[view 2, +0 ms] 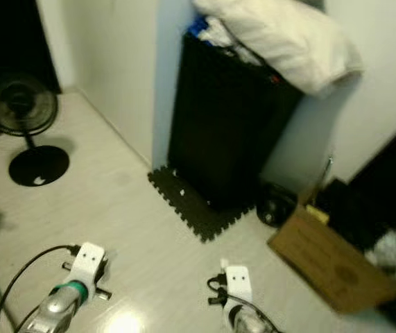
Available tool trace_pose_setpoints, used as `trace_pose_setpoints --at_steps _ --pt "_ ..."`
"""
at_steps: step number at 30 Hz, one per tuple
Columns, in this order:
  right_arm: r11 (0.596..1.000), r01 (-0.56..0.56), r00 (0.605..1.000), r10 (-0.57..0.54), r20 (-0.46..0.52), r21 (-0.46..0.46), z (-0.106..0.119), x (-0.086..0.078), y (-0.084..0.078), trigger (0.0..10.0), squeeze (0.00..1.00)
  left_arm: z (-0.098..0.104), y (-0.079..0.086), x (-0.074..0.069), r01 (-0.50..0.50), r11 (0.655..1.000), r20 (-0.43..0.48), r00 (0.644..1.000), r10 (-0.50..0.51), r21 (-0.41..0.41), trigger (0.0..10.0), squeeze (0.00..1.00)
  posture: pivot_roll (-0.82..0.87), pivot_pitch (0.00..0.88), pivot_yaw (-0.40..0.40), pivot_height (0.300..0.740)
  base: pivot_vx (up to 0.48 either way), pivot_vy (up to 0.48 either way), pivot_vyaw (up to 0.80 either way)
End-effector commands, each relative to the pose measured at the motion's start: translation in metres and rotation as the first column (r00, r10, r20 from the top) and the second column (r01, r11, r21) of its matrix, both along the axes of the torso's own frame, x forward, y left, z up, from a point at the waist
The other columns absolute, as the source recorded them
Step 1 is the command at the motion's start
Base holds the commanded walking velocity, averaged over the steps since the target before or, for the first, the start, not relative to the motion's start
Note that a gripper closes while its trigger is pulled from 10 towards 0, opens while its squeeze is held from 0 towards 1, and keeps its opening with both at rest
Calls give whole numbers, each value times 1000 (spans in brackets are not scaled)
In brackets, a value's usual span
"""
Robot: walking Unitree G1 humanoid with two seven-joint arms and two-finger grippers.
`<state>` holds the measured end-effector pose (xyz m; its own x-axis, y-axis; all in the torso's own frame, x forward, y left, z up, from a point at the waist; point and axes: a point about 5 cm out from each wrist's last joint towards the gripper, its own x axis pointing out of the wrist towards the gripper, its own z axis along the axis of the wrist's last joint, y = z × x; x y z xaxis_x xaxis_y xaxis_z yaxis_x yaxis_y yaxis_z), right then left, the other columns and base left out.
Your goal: Clean up the room
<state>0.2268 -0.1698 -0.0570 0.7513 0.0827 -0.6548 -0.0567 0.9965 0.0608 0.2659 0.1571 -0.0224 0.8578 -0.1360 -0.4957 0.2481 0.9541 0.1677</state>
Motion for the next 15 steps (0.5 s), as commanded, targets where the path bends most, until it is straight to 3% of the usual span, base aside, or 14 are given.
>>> trace_pose_setpoints --at_steps 1,9,15 --pt "1000 -3 1000 3 -7 -11 -1 -3 -3 10000 0 -6 -5 -5 34 999 -42 999 -34 3 10000 0 6 0 14 740 0 0 -800" --pt "999 33 999 -33 -9 5 -1 0 2 10000 0 -13 -11 -12 119 993 -92 989 -115 29 10000 0 -13 0 67 740 0 0 -800" --pt "1000 4 1000 -3 -14 4 0 2 9 10000 0 -7 -4 -2 112 992 -89 990 -106 58 10000 0 -12 0 80 740 0 0 -800"
